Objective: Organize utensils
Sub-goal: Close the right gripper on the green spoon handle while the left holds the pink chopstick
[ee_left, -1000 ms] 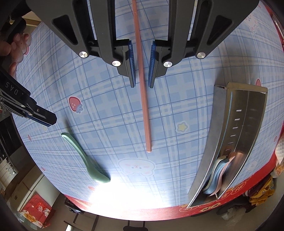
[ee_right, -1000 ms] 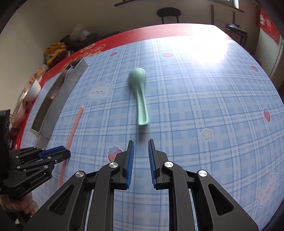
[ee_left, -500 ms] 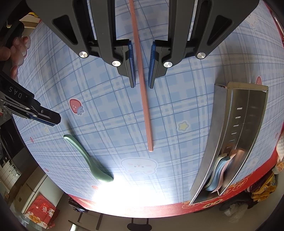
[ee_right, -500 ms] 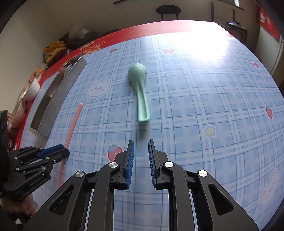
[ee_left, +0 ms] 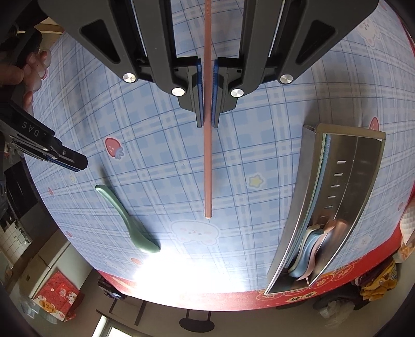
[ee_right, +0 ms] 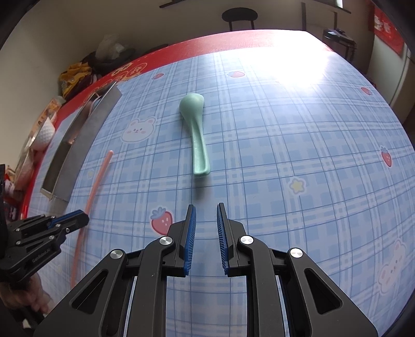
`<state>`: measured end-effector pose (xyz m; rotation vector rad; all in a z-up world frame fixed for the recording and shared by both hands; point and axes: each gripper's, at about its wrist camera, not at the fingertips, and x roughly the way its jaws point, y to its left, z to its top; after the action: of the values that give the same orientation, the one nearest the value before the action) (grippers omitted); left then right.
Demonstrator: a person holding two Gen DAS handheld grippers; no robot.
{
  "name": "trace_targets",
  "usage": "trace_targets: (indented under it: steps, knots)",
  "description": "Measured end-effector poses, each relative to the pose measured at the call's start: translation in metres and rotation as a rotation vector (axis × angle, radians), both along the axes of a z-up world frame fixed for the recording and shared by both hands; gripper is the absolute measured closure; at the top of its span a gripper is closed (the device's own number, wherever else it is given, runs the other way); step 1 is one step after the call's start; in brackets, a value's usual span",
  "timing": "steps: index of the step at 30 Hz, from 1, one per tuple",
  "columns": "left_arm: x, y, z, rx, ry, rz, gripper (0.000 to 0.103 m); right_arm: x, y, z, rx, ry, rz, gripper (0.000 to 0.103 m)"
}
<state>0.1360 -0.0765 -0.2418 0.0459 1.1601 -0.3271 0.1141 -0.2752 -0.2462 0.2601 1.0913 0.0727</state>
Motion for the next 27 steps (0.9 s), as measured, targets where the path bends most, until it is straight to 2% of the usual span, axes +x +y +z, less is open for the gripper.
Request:
trace_targets:
  steps: [7, 11, 14, 21, 27]
  knots:
    - [-0.003, 0.002, 0.029, -0.029, -0.077, -0.023, 0.097, 0.016, -0.005, 0.007, -0.025, -0.016, -0.021, 0.086]
    - [-0.002, 0.016, 0.035, -0.053, -0.091, 0.02, 0.097, 0.033, 0.002, 0.014, -0.049, -0.044, 0.006, 0.078]
    - [0.0, 0.027, 0.04, -0.077, -0.1, 0.047, 0.097, 0.048, 0.01, 0.016, -0.058, -0.064, 0.035, 0.078]
    - [0.003, 0.042, 0.05, -0.105, -0.128, 0.073, 0.097, 0.089, 0.023, 0.002, -0.097, -0.045, 0.068, 0.078]
    - [0.002, 0.056, 0.049, -0.118, -0.124, 0.094, 0.097, 0.106, 0.028, -0.012, -0.131, -0.007, 0.064, 0.078]
